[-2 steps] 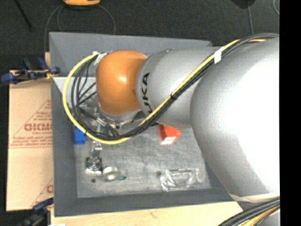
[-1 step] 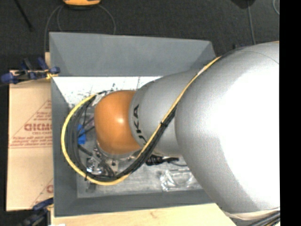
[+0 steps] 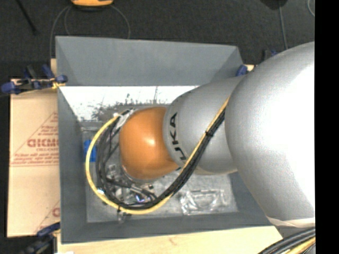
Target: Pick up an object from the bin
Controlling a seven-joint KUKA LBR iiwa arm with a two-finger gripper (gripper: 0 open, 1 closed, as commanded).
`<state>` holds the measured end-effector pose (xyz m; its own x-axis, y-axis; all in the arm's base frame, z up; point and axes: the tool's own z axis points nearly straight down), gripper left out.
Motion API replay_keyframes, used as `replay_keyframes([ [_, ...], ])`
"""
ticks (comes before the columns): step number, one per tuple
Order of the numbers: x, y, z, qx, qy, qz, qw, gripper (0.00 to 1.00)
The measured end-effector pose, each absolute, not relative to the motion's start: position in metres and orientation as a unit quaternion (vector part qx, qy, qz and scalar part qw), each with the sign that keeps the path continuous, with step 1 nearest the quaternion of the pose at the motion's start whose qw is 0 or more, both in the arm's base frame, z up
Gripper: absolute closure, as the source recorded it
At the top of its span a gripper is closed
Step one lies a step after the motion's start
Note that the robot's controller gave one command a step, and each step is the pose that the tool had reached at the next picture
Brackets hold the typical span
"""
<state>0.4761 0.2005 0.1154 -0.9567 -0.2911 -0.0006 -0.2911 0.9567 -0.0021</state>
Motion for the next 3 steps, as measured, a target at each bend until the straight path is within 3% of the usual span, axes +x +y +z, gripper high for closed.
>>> replay_keyframes([
  [1,0.489,0.134,0.076,-0.118,0.993,0.004,0.008,0.0],
  [2,0.514,0.17,0.088,-0.152,0.988,0.0,0.003,0.0],
  [3,0.513,0.169,0.088,-0.151,0.989,0.001,0.0,1.0],
])
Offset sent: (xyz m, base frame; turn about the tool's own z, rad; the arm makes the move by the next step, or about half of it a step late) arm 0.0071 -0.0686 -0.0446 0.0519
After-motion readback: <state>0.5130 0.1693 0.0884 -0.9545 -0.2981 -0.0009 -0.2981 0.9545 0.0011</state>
